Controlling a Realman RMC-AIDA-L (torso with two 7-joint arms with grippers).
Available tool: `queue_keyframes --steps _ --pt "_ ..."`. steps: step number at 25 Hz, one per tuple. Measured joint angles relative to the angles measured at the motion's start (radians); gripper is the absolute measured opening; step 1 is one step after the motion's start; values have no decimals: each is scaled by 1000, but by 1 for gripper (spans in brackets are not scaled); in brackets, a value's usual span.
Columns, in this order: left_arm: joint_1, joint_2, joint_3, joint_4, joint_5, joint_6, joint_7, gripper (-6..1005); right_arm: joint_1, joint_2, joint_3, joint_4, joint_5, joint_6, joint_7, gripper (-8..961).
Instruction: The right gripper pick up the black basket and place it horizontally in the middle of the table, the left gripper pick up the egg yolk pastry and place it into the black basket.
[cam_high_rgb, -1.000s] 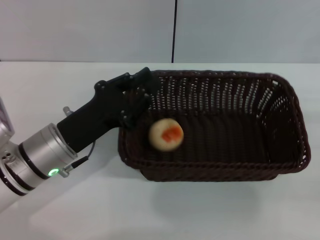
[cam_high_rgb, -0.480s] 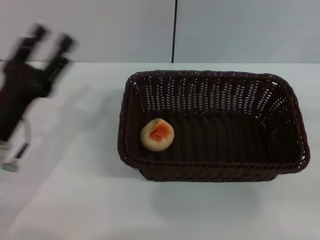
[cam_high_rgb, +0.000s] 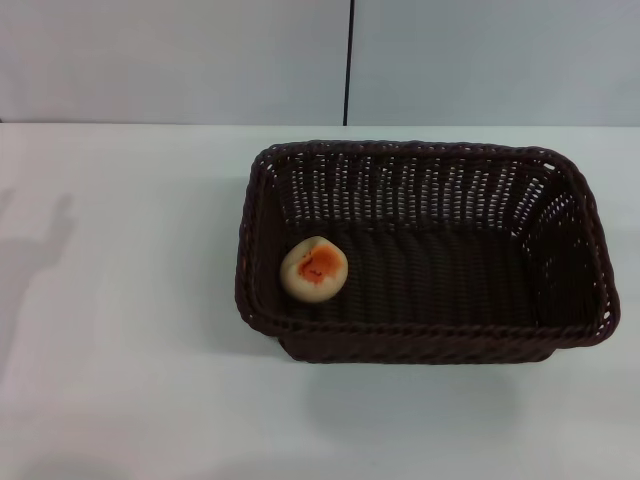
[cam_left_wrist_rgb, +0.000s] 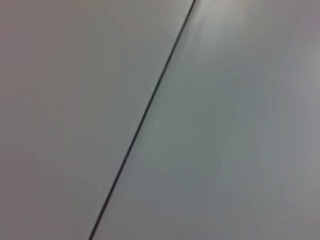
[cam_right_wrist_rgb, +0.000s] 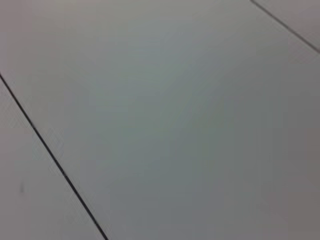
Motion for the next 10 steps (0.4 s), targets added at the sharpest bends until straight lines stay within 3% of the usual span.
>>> queue_keyframes --steps 10 --pt "1 -1 -18 0 7 10 1 814 9 2 6 0 0 18 -2 447"
